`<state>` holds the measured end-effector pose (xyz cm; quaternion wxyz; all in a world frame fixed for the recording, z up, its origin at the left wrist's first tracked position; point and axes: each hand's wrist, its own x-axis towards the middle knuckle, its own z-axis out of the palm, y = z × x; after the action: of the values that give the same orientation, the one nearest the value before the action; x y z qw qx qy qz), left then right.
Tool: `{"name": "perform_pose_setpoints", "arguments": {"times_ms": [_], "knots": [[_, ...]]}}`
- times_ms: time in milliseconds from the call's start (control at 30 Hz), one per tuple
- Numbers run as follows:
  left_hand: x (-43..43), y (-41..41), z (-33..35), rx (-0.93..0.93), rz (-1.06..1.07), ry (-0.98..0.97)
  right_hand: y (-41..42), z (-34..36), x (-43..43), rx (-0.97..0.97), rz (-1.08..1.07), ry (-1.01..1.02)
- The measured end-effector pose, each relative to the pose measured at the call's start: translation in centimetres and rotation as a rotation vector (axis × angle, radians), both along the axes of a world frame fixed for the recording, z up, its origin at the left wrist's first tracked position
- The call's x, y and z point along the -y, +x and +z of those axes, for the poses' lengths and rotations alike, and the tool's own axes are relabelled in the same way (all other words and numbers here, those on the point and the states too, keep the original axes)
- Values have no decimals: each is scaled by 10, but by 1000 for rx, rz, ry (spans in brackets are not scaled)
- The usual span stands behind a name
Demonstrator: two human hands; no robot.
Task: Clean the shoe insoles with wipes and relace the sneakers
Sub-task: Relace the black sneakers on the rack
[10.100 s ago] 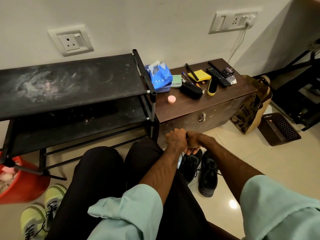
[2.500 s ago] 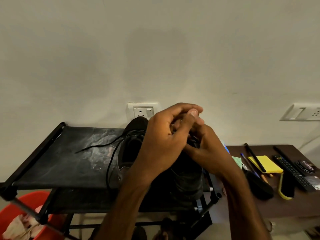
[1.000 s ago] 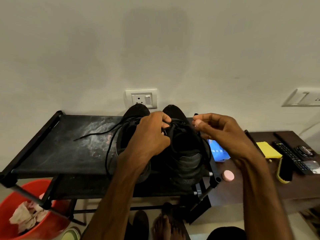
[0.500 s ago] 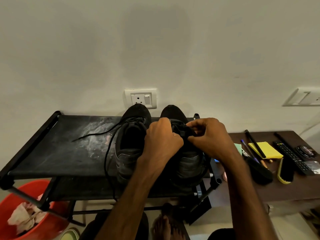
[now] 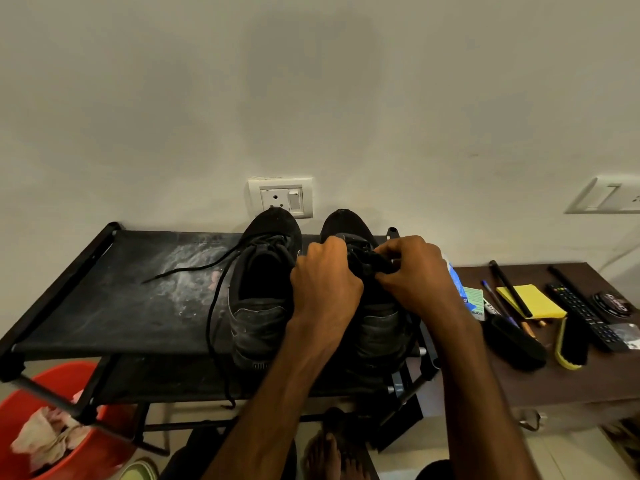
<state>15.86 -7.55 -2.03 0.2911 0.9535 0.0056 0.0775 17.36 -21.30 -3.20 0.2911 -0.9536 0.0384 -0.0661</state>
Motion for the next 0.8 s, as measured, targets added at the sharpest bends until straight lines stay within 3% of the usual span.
{"name": "perform_pose_setpoints", "arguments": {"times_ms": [200, 500, 800], "knots": [[2, 0, 0, 50, -30, -18, 3, 1, 0, 46, -110, -12], [-2, 2, 8, -12, 70, 0, -8, -3, -12, 149, -104, -74], [2, -1, 9, -53, 30, -6, -12, -5, -12, 183, -253, 233]]}}
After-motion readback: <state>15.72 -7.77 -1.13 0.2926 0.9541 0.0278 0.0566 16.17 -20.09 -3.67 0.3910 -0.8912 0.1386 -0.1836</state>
